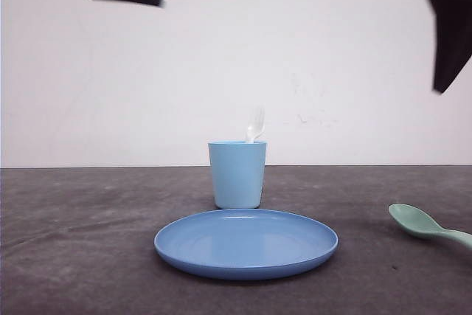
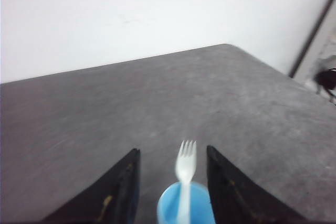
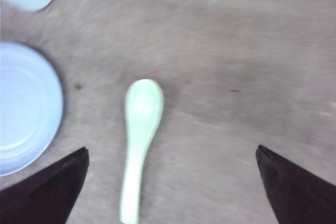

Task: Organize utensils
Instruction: 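Open the left gripper and withdraw it upward, then lower the right gripper onto the mint-green spoon and close it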

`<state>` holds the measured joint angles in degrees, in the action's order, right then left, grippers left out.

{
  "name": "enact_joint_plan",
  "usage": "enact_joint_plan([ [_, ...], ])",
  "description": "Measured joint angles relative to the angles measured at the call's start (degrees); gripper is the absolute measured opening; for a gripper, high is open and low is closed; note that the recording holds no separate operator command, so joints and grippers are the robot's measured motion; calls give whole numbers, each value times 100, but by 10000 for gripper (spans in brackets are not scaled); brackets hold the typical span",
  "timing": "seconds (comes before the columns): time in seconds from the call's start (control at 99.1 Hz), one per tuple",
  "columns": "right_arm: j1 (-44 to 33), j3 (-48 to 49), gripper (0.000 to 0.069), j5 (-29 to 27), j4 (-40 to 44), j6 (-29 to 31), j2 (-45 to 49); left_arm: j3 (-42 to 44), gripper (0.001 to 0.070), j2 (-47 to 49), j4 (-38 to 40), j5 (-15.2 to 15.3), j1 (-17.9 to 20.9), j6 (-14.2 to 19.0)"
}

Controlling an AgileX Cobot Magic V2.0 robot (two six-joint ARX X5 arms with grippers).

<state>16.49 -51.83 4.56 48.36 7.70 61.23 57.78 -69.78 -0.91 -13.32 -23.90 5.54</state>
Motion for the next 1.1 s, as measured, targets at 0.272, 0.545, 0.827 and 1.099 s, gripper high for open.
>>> enact_joint_plan([
  [0.272, 699, 2, 642, -321, -457, 363, 850, -428, 229, 1285, -1316, 140, 1001, -107],
  [0.545, 761, 2, 642, -328, -879, 529, 1814, -1451, 229, 2448, -2015, 142, 1939, -107],
  [0.827, 763, 2, 609, -417, -1228, 586, 2472, -1565, 229, 2726, -2149, 140, 2015, -107],
  [1.099, 780, 2, 586, -546, -1340, 588, 2767, -1567, 229, 2726, -2138, 140, 2015, -107],
])
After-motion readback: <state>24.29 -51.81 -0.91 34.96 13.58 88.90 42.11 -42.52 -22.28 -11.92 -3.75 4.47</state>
